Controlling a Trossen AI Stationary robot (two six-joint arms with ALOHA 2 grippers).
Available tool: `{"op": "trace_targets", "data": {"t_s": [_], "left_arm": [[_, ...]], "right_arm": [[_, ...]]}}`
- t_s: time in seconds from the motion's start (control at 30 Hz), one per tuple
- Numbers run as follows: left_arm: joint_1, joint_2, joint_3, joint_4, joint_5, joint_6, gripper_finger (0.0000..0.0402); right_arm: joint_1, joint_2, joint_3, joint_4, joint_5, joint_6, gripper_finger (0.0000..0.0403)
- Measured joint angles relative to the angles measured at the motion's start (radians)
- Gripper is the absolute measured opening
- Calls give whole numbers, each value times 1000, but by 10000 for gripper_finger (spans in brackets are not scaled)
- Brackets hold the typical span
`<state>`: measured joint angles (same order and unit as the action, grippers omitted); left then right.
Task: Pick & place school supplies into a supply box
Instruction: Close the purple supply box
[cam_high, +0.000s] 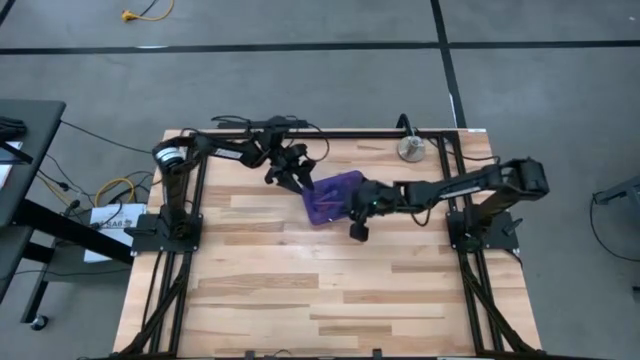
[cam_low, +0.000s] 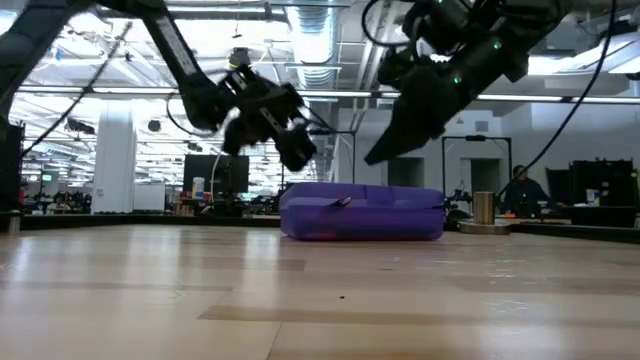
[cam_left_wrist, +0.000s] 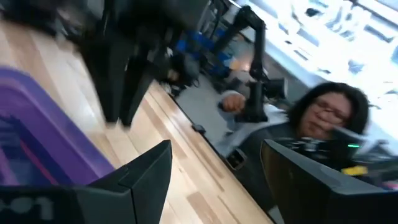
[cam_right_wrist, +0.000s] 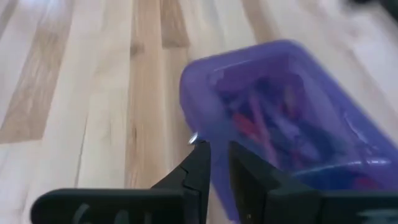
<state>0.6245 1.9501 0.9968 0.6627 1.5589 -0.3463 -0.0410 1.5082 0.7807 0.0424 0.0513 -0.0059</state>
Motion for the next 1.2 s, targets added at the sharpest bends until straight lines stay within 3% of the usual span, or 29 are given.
{"op": "trace_targets", "data": {"t_s": [0.17, 0.27, 0.33, 0.47, 0.53, 0.83, 1.2], "left_arm": [[17, -187, -73, 0, -145, 44, 234], [42, -293, -100, -31, -308, 117, 234], [57, -356, -103, -137, -471, 221, 234], [55, -427, -104, -378, -940, 485, 234], [49, -428, -104, -428, -1076, 527, 234], [37, -428, -105, -474, -1093, 519, 234], [36, -428, -105, -494, -1064, 518, 234]], "right_arm": [[58, 52, 1, 8, 0, 15, 38], [107, 51, 2, 51, -1, 16, 27], [135, 51, 2, 73, 0, 17, 18], [147, 57, 2, 91, 0, 54, 2], [139, 87, 3, 120, 1, 62, 2], [104, 272, 119, 99, -30, 85, 0], [78, 296, 173, -40, 29, 89, 0]]}}
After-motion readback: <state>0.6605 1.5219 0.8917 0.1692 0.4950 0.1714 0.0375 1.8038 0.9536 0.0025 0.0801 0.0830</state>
